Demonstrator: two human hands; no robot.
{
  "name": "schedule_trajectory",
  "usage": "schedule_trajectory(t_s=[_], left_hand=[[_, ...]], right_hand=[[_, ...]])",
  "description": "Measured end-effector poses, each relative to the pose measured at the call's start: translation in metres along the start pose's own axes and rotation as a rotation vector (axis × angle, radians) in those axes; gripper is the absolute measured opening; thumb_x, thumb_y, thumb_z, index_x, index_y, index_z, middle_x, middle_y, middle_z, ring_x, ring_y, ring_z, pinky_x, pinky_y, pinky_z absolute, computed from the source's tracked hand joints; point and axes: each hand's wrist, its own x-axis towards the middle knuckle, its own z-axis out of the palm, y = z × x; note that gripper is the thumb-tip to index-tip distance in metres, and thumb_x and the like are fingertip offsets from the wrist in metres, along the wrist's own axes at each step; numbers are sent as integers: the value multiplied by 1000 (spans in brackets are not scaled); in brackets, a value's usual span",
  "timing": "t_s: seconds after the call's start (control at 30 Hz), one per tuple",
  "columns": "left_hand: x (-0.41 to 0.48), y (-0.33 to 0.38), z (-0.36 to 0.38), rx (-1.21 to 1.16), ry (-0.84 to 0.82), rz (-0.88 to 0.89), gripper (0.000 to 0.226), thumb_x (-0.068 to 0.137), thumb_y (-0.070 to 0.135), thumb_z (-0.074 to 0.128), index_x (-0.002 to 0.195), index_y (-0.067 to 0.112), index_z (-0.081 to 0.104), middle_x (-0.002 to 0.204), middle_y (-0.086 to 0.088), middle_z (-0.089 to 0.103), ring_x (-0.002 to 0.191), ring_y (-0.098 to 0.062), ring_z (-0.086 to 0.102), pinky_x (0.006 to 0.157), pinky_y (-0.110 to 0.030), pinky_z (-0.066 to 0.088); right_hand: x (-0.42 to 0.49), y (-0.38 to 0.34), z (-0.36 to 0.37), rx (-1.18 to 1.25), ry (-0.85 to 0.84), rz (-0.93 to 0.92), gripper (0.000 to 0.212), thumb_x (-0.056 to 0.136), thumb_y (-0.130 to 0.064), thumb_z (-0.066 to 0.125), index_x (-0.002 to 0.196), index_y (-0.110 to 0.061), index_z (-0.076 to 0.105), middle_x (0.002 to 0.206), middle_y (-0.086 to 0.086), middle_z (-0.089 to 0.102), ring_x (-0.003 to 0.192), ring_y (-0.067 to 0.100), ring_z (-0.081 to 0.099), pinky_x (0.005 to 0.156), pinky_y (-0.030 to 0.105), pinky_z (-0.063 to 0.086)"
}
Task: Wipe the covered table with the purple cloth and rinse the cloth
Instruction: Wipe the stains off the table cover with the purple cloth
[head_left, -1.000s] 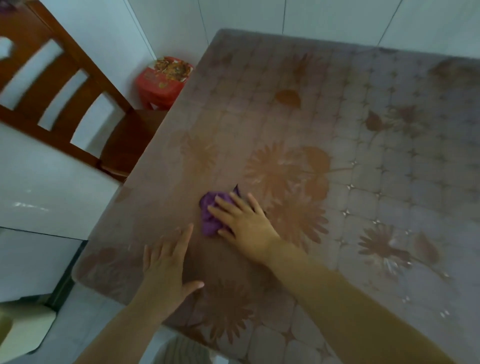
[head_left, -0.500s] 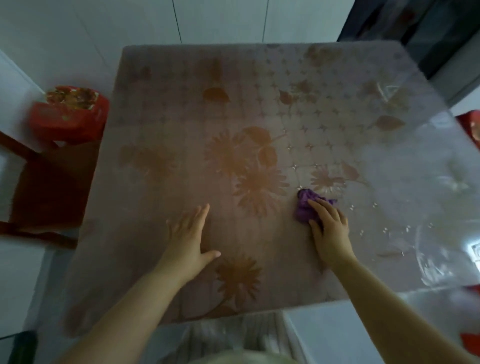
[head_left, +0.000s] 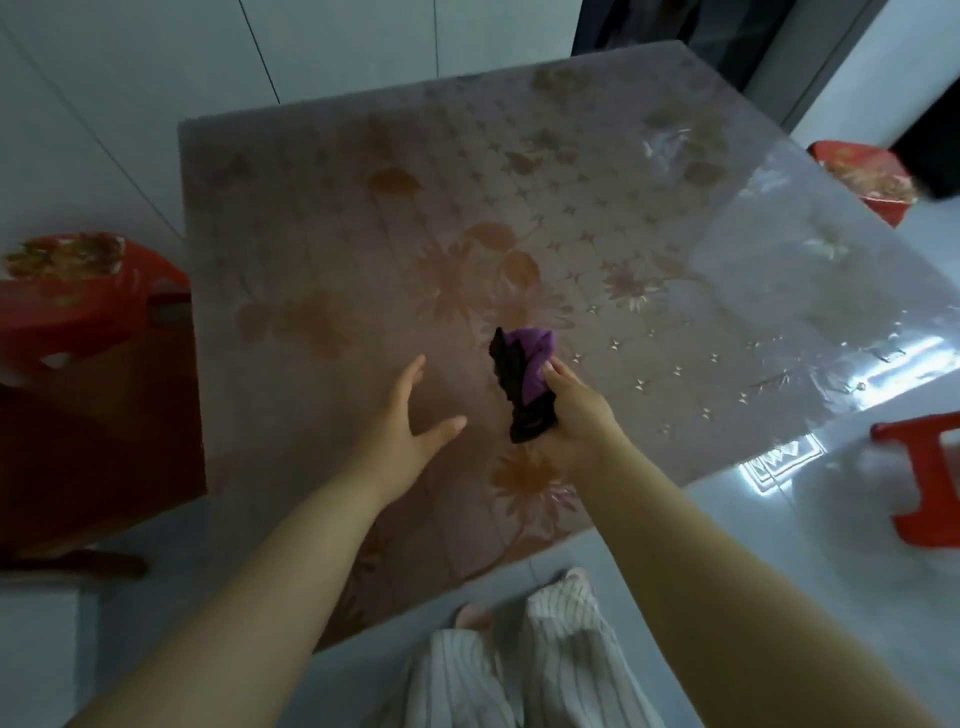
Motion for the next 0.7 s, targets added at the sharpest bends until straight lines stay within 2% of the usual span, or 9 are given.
schedule_trajectory(t_s=[0.2, 0.27, 0.33, 0.4, 0.43, 0.5, 0.53, 0.6, 0.7], left_hand=[[26, 43, 9, -426, -37, -89, 55, 85, 50, 46, 135, 31, 33, 143, 0, 37, 129, -19, 37, 104, -41, 33], [30, 57, 12, -549, -128, -141, 48, 86, 50, 44, 127, 25, 44, 125, -2, 54, 112, -19, 52, 90, -36, 43], [33, 68, 17, -544, -180, -155, 45, 81, 49, 52, 118, 22, 50, 101, 1, 61, 96, -19, 58, 78, -32, 48], [35, 72, 22, -507, -142, -127, 43, 80, 40, 60, 117, 20, 51, 93, 4, 60, 89, -15, 59, 70, -26, 50], [36, 73, 24, -501, -105, -103, 37, 83, 35, 60, 115, 19, 52, 93, 5, 59, 86, -12, 59, 64, -23, 51], [38, 72, 23, -516, -33, -61, 19, 86, 29, 59, 103, 22, 54, 94, 4, 59, 85, -11, 58, 63, -23, 51], [39, 70, 22, -528, 1, -53, 11, 86, 26, 58, 96, 23, 55, 93, 3, 60, 84, -12, 59, 64, -25, 50], [39, 67, 20, -552, 69, -43, 5, 88, 22, 57, 93, 22, 55, 89, 4, 59, 80, -11, 58, 63, -25, 51], [36, 61, 17, -578, 109, -35, 12, 89, 17, 55, 100, 17, 53, 86, 5, 56, 76, -6, 55, 52, -15, 50]], right_hand=[[-20, 4, 12, -88, -68, 105, 45, 100, -34, 32, 129, -4, 51, 124, 11, 61, 108, 20, 60, 100, 30, 41], [-24, 1, 18, -230, -92, 53, 41, 98, -34, 39, 124, -6, 55, 115, 13, 65, 100, 22, 64, 92, 31, 46], [-26, -2, 25, -366, -82, -30, 34, 96, -27, 47, 118, -3, 57, 107, 20, 65, 91, 28, 64, 81, 37, 51], [-27, -5, 31, -396, -93, -82, 26, 94, -19, 52, 112, -2, 58, 108, 27, 63, 93, 37, 62, 88, 49, 51], [-28, -8, 33, -404, -106, -93, 24, 93, -18, 54, 111, -2, 58, 106, 26, 64, 92, 38, 62, 89, 50, 51], [-30, -13, 36, -438, -87, -113, 21, 93, -16, 54, 109, -3, 57, 92, 18, 66, 78, 30, 65, 72, 34, 57], [-30, -15, 33, -447, -68, -118, 20, 93, -16, 53, 109, -5, 57, 87, 13, 65, 72, 25, 62, 62, 29, 54], [-28, -15, 22, -463, -16, -104, 15, 93, -18, 52, 105, -12, 59, 89, 11, 64, 76, 24, 58, 66, 31, 46], [-26, -7, 2, -487, 93, -82, 15, 93, -17, 51, 102, -14, 62, 111, 14, 60, 99, 25, 55, 78, 30, 45]])
